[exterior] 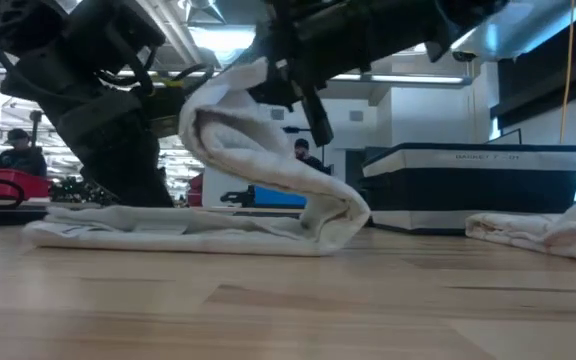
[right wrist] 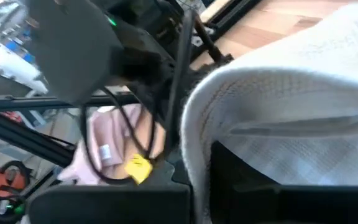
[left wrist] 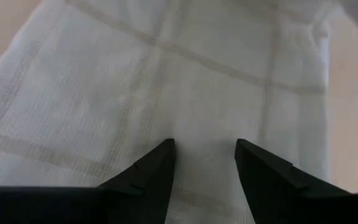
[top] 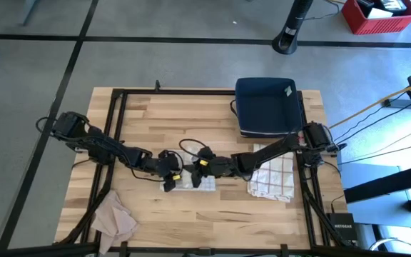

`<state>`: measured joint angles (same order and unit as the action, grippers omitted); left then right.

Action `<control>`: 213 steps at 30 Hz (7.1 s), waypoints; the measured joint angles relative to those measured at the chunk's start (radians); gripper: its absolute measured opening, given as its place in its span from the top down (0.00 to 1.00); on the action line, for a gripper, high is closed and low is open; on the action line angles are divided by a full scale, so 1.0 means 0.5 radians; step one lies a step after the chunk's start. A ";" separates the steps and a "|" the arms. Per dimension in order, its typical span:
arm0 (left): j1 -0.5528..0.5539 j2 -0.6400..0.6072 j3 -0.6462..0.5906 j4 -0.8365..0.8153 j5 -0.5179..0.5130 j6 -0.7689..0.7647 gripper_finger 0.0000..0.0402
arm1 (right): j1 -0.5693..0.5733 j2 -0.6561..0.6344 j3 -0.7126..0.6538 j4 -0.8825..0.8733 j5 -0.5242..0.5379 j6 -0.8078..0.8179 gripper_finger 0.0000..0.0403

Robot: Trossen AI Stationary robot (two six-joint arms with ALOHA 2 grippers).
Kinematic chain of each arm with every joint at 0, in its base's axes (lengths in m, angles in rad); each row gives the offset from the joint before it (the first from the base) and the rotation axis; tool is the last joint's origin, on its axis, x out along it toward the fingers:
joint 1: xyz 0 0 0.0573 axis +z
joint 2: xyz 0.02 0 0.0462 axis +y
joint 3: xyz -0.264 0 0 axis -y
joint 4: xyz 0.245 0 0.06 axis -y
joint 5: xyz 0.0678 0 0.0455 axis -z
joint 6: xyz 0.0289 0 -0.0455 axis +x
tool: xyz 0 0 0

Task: Fold towel
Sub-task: Fold the white plaid towel, then stack the white plaid towel on the white patterned towel

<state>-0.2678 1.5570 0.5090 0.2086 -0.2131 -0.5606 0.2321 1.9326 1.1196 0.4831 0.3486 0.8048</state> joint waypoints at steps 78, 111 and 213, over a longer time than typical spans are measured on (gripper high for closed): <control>-0.165 -0.652 -0.080 -0.924 -0.622 -0.305 0.59 | -0.018 0.312 0.321 -0.670 -0.498 -1.259 0.54; -0.185 -0.498 -0.186 -0.739 -0.462 -0.754 0.59 | -0.024 0.280 0.321 -1.189 -0.356 -1.128 0.54; -0.460 -0.457 -0.162 -0.286 -0.771 -0.555 0.59 | 0.192 -1.049 0.385 -4.105 -0.783 -0.829 0.93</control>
<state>-0.4976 1.3285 0.4282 0.0657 -0.5987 -0.8379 0.3281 1.4079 1.3120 -1.5695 -0.0428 0.3901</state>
